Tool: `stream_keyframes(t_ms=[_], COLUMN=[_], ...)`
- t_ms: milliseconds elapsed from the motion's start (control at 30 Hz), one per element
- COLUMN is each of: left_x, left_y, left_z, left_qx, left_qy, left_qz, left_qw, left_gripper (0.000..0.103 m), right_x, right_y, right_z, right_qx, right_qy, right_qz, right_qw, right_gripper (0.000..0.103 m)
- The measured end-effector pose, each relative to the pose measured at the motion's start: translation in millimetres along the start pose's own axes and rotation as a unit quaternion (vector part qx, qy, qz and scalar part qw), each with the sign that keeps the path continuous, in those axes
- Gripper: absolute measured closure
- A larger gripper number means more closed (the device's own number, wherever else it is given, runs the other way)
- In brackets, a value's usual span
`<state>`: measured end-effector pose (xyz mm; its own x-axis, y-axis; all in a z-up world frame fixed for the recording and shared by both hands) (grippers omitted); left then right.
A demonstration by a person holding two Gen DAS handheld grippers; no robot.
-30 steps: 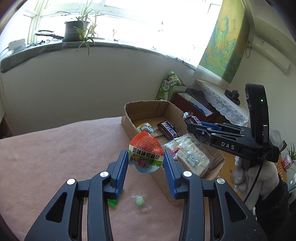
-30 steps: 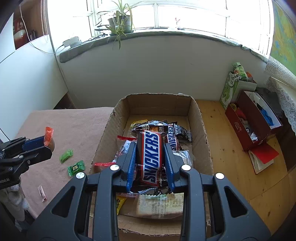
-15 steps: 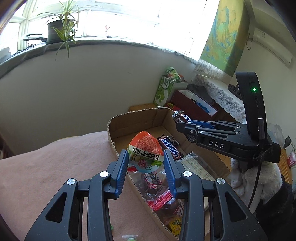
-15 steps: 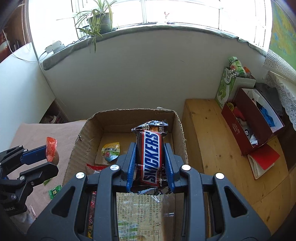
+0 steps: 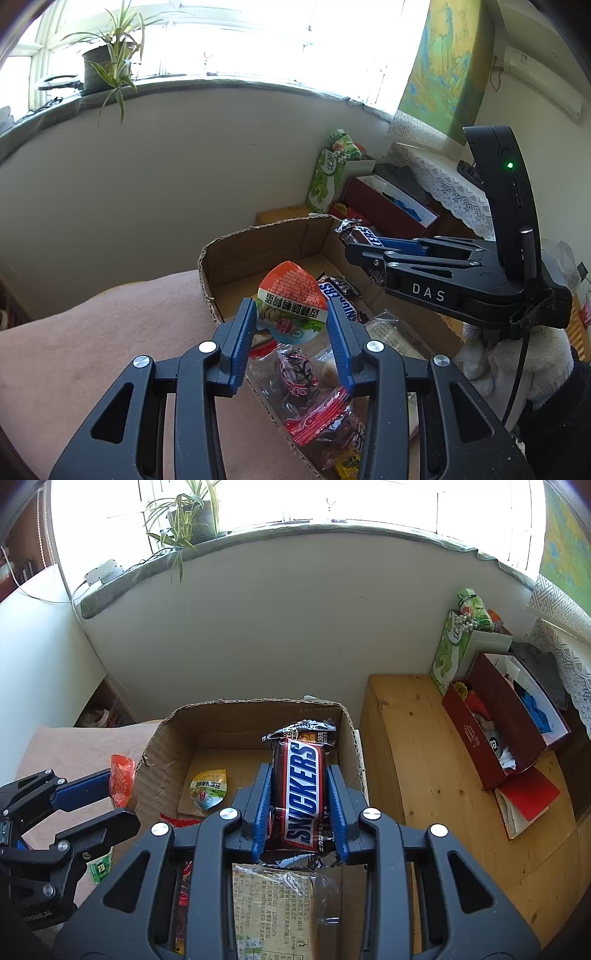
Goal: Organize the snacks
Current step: 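Carry the Snickers bar and round packet over the cardboard box, then open both tools to drop the candies into the box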
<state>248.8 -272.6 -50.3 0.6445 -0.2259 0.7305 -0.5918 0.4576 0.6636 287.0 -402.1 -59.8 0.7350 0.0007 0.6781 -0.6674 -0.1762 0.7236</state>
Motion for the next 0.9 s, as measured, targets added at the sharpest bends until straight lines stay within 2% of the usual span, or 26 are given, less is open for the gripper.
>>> stream_keyframes(t_ms=[133,233,667,900], left_x=[0.3,1.0,4.4,5.6], left_y=[1.7,3.0,17.7,41.4], left_z=[2.7,5.2,8.3,13.5], left_qx=[0.004,0.004,0.004,0.005], left_qy=[-0.002,-0.004,-0.012,-0.017], left_qz=[0.0,0.003,0.015,0.031], left_qw=[1.0,1.0,0.9998,0.9994], left_gripper=[0.064,0.064,0.064,0.064], right_x=[1.5,0.7,-1.4,-5.6], right_y=[2.4,3.3,19.5,38.8], right_z=[0.7,1.1,1.2,-10.2], right_qx=[-0.004,-0.005,-0.011,-0.013], right_qy=[0.001,0.001,-0.002,0.002], right_qz=[0.007,0.008,0.017,0.026], right_qw=[1.0,1.0,1.0,1.0], right_gripper=[0.072,0.063,0.063,0.063])
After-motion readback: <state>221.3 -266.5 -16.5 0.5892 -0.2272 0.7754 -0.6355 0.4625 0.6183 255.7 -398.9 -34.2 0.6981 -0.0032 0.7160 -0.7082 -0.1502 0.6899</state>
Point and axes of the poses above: each gripper's, at about its wrist camera, not at the fingertips, and y roughly against the way its jaws point, z to its right, x to its top, the point moved 6 cm from there along -y, roughly the way its jaws point, and after that the axes turned 4 degrees about x, right-handed, at the moved point
